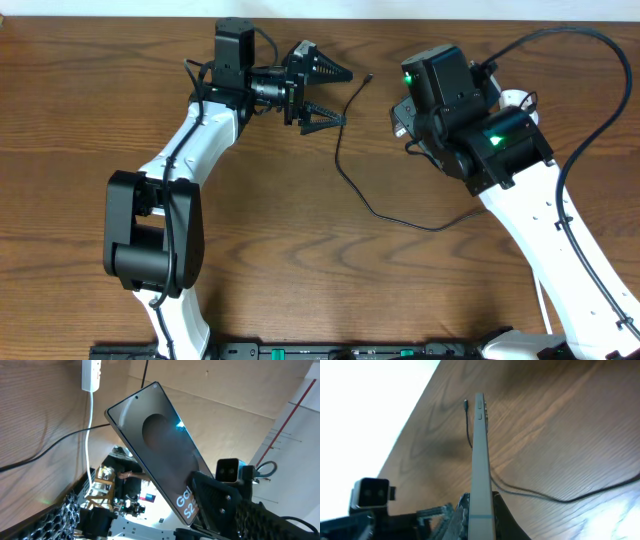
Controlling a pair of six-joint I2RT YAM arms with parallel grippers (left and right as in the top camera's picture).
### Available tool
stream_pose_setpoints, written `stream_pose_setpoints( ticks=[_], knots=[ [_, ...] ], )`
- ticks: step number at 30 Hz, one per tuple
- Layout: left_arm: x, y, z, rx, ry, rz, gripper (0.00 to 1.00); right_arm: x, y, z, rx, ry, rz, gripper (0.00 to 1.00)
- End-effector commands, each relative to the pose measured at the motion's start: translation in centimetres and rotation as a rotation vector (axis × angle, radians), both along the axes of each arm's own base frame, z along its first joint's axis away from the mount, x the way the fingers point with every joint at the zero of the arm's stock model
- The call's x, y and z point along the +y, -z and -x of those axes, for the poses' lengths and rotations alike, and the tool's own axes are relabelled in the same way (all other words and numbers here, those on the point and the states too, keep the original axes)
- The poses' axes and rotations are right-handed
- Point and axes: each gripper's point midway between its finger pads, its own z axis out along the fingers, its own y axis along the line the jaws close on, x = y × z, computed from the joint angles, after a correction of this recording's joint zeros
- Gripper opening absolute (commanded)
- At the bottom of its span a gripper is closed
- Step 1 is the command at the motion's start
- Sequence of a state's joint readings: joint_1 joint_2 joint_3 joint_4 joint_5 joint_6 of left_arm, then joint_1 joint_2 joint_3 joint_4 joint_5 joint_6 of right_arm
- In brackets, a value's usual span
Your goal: Plug charger to phone and switch on socket
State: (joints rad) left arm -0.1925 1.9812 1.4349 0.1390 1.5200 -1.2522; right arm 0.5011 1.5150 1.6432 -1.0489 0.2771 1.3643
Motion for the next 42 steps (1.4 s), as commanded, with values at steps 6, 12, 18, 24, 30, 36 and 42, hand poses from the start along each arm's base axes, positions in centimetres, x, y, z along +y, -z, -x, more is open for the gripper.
stream_pose_setpoints(
  ticks=[6, 12, 18, 24, 30, 36, 42],
  knots=[
    [0.2, -0.5, -1.6, -0.067, -0.098, -0.040, 0.98, 0.8, -2.7, -0.6, -0.065, 0.095, -0.188, 0.01],
    [0.3, 0.0, -2.8, -0.074, -0.169, -0.077, 0.98, 1.5, -2.9, -0.7, -0.068, 0.073, -0.220, 0.01],
    [0.3, 0.0, -2.8, -0.074, -0.169, -0.077, 0.98, 3.3, -3.8, -1.0, -0.080, 0.011, -0.301, 0.01],
    [0.2, -0.3, -2.2, 0.057, -0.142, -0.061, 0.98, 3.5, -3.9, -1.1, -0.082, 0.016, -0.318, 0.01],
    [0.1, -0.9, -0.9, 0.299, -0.080, -0.044, 0.98, 3.8, -4.5, -1.6, -0.106, 0.045, -0.369, 0.01],
    [0.2, -1.5, 0.5, 0.489, -0.003, -0.038, 0.98, 4.1, -4.1, -1.9, -0.119, 0.075, -0.343, 0.01],
    [0.2, -1.6, 0.6, 0.530, 0.000, -0.042, 0.99, 5.7, -2.9, -2.4, -0.114, 0.082, -0.332, 0.01]
  ],
)
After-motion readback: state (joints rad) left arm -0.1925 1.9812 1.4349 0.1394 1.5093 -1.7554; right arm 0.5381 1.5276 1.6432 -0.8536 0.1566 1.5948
